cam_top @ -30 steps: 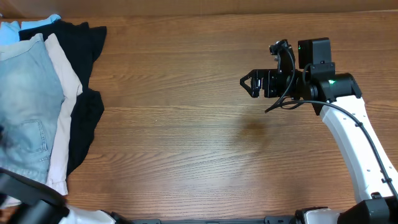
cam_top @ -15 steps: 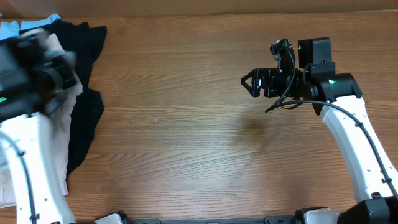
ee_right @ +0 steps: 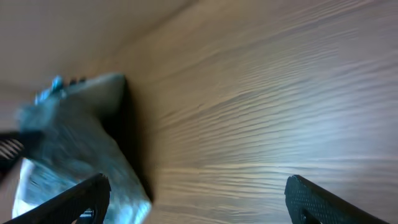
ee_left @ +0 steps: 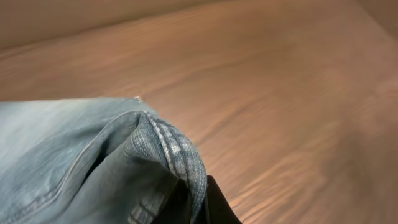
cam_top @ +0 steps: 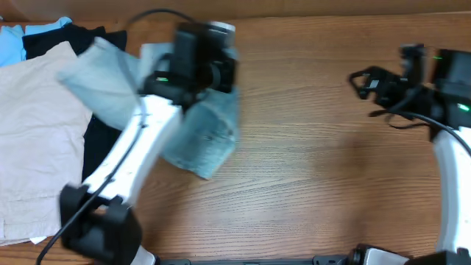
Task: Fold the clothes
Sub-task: 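Grasp the denim shorts with the left gripper and drag them to table center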
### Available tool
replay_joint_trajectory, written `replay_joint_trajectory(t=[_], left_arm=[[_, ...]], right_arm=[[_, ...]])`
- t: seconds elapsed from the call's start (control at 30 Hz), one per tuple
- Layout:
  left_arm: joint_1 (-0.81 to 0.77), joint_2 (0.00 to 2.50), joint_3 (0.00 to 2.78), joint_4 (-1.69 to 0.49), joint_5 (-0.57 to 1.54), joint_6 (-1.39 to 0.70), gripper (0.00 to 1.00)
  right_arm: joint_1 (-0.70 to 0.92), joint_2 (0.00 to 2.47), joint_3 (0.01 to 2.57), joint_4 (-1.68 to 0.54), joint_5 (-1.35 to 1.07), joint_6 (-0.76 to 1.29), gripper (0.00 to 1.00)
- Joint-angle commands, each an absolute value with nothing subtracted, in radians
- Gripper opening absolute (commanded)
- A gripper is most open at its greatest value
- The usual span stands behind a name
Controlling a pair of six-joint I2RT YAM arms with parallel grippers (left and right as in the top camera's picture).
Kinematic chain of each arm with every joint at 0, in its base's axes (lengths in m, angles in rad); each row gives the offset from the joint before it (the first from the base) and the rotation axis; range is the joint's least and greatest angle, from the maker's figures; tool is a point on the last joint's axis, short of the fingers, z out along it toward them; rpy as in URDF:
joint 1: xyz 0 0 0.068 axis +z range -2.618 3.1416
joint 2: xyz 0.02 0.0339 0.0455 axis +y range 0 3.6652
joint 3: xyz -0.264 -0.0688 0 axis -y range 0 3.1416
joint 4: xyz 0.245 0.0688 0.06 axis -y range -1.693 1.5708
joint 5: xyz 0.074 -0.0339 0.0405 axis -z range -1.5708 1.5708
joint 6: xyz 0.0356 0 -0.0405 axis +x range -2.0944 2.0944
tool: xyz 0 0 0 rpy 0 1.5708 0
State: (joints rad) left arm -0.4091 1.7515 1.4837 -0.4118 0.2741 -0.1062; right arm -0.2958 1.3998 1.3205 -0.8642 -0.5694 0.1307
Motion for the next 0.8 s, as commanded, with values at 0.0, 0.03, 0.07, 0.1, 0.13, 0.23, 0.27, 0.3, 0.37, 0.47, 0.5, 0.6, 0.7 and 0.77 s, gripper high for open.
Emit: replay_joint_trajectory(t=[0.0,0.03,0.07,0.1,0.13,0.23,0.27,0.3,0.37,0.47,0.5,0.6,0.7,0.77], left_arm=[[-0.528,1.817,1.513,-0.332,0.316,-0.121,0.04],[-0.560,1.840,1.513,-0.305,0.316,-0.121,0.04],[-0.586,1.859,1.513,-0.284,0.316,-0.121,0.04],[-0.614,1.879,1.513,-0.257,0.316,-0.128,0.04],[-0.640,1.897,1.513,-0.233,0.316,-0.135,0.04],[-0.706,1.942,1.513,-0.152,0.315,-0.139,0.04],[-0.723,1.952,1.513,-0.126,0.315,-0.139,0.04],[-0.741,1.961,1.513,-0.096,0.315,-0.139,0.04],[-0.766,1.971,1.513,-0.051,0.315,-0.139,0.07],[-0.775,1.971,1.514,-0.014,0.315,-0.162,0.36],[-0.775,1.970,1.517,-0.010,0.316,-0.168,0.56],[-0.759,1.964,1.545,-0.029,0.315,-0.170,1.00],[-0.707,1.943,1.622,-0.144,0.315,-0.184,1.00],[-0.658,1.926,1.687,-0.247,0.315,-0.207,1.00]], right_arm=[[-0.384,1.355,1.344,-0.888,-0.597,0.130,0.94],[-0.411,1.354,1.344,-0.900,-0.597,0.130,0.94],[-0.424,1.354,1.344,-0.905,-0.597,0.130,0.94],[-0.441,1.354,1.344,-0.913,-0.596,0.126,0.94],[-0.456,1.354,1.344,-0.920,-0.596,0.126,0.94],[-0.489,1.354,1.344,-0.926,-0.593,0.126,0.94],[-0.500,1.354,1.344,-0.926,-0.592,0.126,0.94],[-0.511,1.354,1.344,-0.926,-0.592,0.127,0.94],[-0.533,1.354,1.344,-0.925,-0.592,0.127,0.94],[-0.560,1.354,1.344,-0.924,-0.592,0.126,0.94],[-0.567,1.354,1.344,-0.922,-0.593,0.126,0.94],[-0.579,1.354,1.344,-0.919,-0.593,0.126,0.94],[-0.579,1.354,1.344,-0.924,-0.588,0.123,0.93],[-0.577,1.354,1.344,-0.926,-0.578,0.118,0.93]])
